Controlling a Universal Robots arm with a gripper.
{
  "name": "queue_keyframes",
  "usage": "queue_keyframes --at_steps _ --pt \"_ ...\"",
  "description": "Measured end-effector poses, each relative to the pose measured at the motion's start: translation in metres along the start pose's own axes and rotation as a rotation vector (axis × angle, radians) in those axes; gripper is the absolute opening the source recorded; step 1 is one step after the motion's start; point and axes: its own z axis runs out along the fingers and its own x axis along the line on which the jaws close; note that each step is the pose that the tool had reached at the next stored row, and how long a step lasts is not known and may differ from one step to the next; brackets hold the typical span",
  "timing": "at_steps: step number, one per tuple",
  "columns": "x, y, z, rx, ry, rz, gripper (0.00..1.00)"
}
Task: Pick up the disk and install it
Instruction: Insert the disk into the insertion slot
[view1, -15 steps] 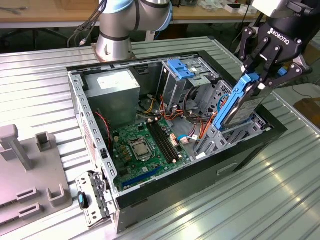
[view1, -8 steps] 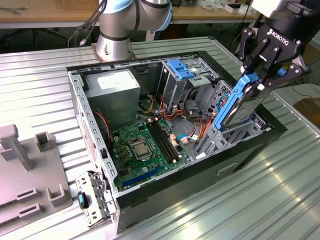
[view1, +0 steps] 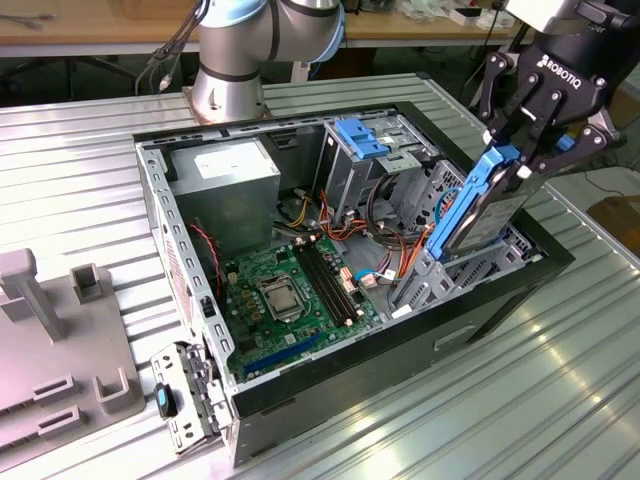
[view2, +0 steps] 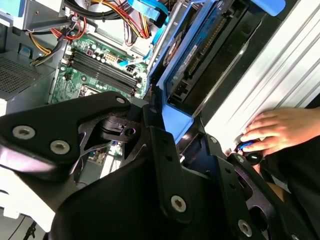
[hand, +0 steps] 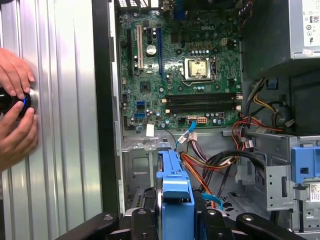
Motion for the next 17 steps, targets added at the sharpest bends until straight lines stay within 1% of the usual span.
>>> queue_keyframes --at_steps 4,7,11,17 --pt "0.0 0.0001 -0.0021 0.0 0.0001 0.0 0.37" --pt "0.0 0.0 -0.0021 0.0 -0.0001 -0.002 0.37" --pt "0.0 0.0 -0.0023 0.0001 -0.0004 -0.024 0.37" --pt "0.0 0.0001 0.0007 0.0001 -0.0004 -0.024 0.37"
